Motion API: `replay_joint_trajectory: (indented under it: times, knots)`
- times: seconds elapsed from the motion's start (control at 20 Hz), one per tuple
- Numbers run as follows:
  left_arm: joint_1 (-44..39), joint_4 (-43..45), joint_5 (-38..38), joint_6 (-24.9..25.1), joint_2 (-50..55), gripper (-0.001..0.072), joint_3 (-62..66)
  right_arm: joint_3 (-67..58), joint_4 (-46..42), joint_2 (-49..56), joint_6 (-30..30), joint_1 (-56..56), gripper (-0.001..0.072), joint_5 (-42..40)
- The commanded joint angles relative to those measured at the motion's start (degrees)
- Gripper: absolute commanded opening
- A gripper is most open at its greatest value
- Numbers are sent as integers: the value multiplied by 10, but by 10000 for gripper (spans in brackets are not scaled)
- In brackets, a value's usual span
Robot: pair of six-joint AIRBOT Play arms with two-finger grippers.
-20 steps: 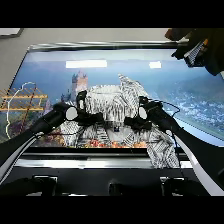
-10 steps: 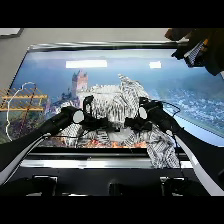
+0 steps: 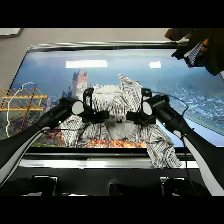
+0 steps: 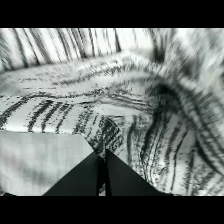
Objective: Fold the clothes and pants, and hang the long-sleeved shirts on hangers.
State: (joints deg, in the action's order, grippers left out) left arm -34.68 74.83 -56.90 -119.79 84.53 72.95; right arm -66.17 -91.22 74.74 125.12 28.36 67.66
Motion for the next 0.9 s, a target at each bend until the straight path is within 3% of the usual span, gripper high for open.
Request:
replay_joint_trajectory:
  times: [0.0,0.2,0.35,0.45,0.85]
  knots:
    - [15,33,-97,29,-2,33,148,-122,-76,-28,-35,0,43,49]
    - [18,63,-207,30,-3,32,364,-350,-116,-28,-76,0,43,113]
    - [17,62,-240,28,-10,33,493,-502,-117,-28,-96,0,43,135]
    - [14,62,-220,18,-46,32,496,-571,-115,-33,-108,0,42,145]
    - [14,62,-191,-24,-172,33,466,-578,-19,-131,-109,0,43,136]
